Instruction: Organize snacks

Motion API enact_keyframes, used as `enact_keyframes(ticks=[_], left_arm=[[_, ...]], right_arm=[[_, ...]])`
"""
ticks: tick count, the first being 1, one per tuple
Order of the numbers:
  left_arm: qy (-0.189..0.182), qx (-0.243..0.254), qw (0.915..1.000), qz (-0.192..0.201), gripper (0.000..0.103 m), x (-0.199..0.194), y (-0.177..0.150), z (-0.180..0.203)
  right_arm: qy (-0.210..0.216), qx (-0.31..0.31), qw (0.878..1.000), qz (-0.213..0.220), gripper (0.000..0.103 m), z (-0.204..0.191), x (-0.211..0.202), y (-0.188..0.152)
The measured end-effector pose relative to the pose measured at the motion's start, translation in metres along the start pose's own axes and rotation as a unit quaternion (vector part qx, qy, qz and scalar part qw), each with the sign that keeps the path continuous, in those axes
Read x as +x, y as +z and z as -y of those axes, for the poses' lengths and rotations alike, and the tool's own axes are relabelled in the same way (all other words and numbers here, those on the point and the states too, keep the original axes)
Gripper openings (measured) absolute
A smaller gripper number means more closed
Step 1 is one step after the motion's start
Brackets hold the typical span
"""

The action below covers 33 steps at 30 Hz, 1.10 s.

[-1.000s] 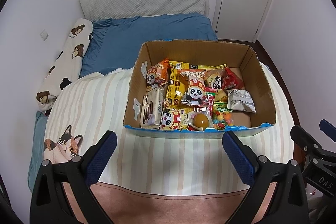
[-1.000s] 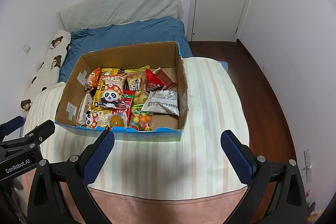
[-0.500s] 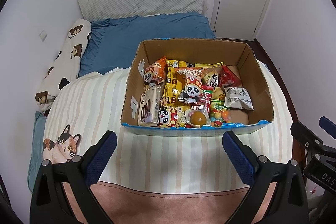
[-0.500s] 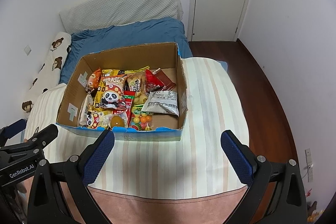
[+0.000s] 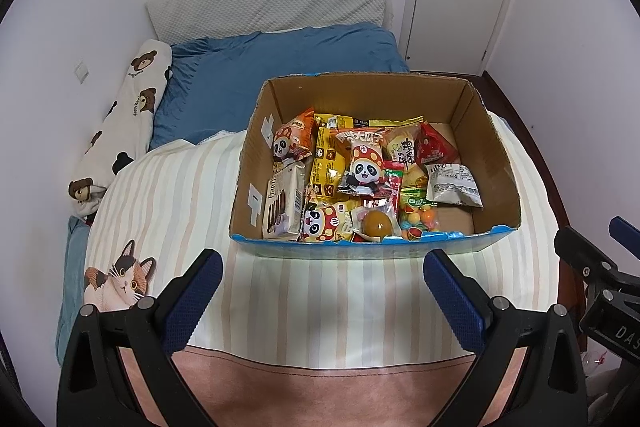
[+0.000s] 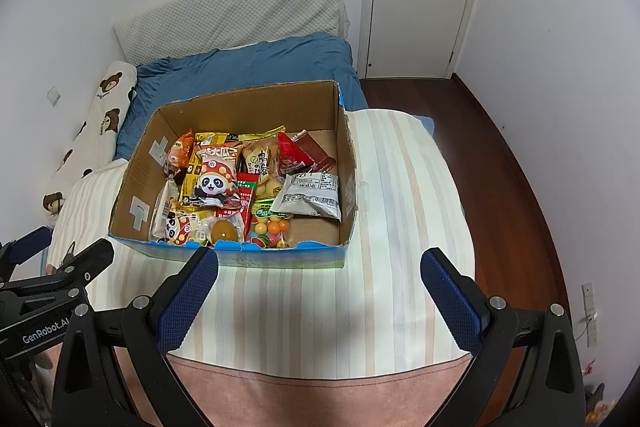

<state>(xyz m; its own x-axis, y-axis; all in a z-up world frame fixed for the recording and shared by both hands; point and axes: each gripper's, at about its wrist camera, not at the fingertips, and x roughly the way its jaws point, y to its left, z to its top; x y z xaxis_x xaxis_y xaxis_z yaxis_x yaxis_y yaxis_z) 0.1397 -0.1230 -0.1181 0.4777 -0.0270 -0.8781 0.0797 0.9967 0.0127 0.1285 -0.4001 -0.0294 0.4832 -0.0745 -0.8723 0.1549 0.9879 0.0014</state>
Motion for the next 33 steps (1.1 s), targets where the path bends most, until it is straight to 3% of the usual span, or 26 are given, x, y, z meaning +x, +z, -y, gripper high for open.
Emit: enact_keyframes(ticks=[33], left_arm=[[-0.004,0.008,0.9999,0.014,0.103,-0.011,0.002,0.001]], right_arm=[[0.028,0.009,1.000,-0.004,0.103,-0.001,-0.007,-0.003]])
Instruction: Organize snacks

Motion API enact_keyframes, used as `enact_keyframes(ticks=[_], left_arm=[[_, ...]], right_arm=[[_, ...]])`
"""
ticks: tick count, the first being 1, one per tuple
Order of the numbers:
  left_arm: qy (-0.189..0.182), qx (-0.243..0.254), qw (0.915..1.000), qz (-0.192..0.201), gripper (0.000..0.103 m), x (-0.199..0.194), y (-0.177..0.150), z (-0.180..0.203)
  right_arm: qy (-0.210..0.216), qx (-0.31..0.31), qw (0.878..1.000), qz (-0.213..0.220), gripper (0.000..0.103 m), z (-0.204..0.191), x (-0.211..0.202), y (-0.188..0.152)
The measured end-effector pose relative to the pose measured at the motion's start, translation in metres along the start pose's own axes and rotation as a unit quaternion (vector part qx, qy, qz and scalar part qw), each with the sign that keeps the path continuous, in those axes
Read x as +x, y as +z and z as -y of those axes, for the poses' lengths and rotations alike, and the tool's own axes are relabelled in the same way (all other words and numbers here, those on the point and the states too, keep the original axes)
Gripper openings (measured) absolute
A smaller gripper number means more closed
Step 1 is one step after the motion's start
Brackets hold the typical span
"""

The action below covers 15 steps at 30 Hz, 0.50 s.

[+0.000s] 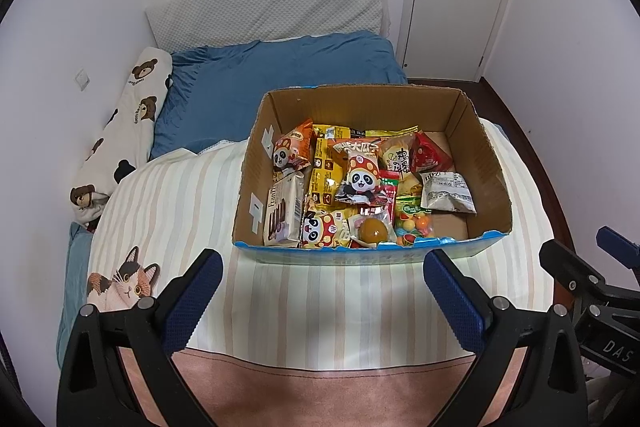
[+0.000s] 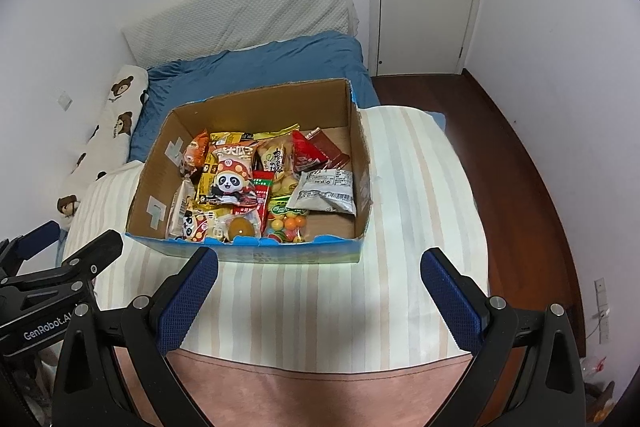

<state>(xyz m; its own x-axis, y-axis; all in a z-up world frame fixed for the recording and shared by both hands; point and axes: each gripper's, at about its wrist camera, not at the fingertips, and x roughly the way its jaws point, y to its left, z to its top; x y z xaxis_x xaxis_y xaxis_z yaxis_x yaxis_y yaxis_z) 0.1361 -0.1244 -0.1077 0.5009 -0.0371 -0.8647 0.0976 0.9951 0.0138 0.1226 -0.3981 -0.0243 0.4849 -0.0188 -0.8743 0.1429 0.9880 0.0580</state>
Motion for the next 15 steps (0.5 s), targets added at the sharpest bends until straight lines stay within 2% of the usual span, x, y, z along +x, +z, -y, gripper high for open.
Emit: enact_keyframes(ticks=[15], left_arm=[[-0.001,-0.001,1.0000,0.001,0.103,-0.0035,0.0000,-0.0003]], right_arm=[[0.003,0.004,1.000,0.005,0.103,0.0003,-0.0025,-0.0018]])
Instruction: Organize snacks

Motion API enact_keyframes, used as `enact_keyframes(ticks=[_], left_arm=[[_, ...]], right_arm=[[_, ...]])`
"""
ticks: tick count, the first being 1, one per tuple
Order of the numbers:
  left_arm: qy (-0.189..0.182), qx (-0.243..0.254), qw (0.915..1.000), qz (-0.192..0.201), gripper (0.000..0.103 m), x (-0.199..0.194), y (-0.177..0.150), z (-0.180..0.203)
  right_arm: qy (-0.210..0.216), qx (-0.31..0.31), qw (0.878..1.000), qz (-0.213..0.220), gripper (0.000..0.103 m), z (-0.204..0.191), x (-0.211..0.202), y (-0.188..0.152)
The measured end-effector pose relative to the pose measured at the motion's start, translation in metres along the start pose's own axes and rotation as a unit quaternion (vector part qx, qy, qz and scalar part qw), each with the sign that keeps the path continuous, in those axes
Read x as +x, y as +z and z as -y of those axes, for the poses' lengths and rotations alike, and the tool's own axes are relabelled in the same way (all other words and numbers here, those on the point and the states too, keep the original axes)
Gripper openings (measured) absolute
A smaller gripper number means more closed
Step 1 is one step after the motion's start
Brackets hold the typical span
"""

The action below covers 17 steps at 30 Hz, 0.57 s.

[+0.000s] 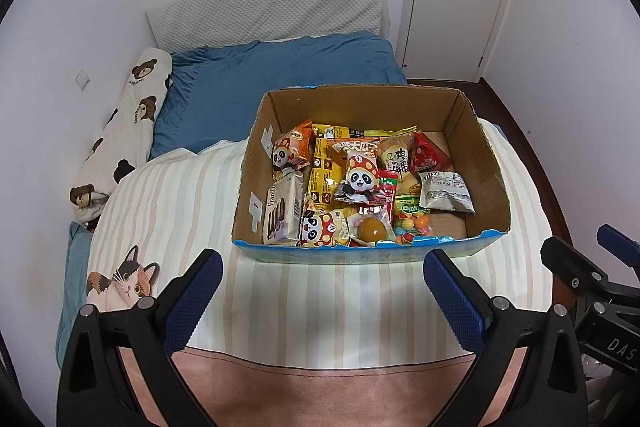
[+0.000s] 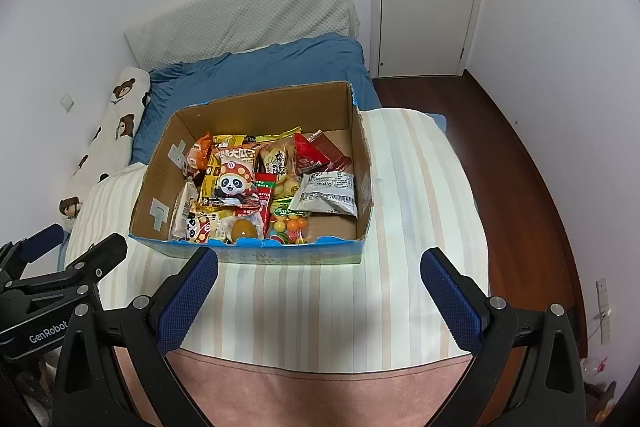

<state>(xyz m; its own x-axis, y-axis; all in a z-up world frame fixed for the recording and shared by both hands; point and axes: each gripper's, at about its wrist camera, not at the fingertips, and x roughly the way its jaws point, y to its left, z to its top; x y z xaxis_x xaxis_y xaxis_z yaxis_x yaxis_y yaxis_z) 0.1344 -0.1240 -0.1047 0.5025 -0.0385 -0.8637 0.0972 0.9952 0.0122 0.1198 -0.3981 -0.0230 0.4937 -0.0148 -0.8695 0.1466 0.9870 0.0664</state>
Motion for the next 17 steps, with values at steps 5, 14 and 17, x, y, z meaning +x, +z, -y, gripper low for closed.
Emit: enact_keyframes(ticks=[5,14,17], left_arm=[[-0.001,0.001,1.0000,0.001,0.103,-0.0024,0.0004,0.0007],[-0.002,0.001,1.0000,0.008,0.103,-0.0031,0.0000,0.0018],[-0.003,0.001,1.0000,0.008,0.103,-0.0031,-0.0001,0.0016]], right_arm=[[0.000,-0.001,1.000,0.000,0.103,0.0001,0.0001,0.0001],[-0.001,0.001,1.000,-0.002,0.103,0.0015,0.0008,-0.0017],[-0.001,0.002,1.000,-0.001,0.103,0.0024,0.0009,-0.0027]])
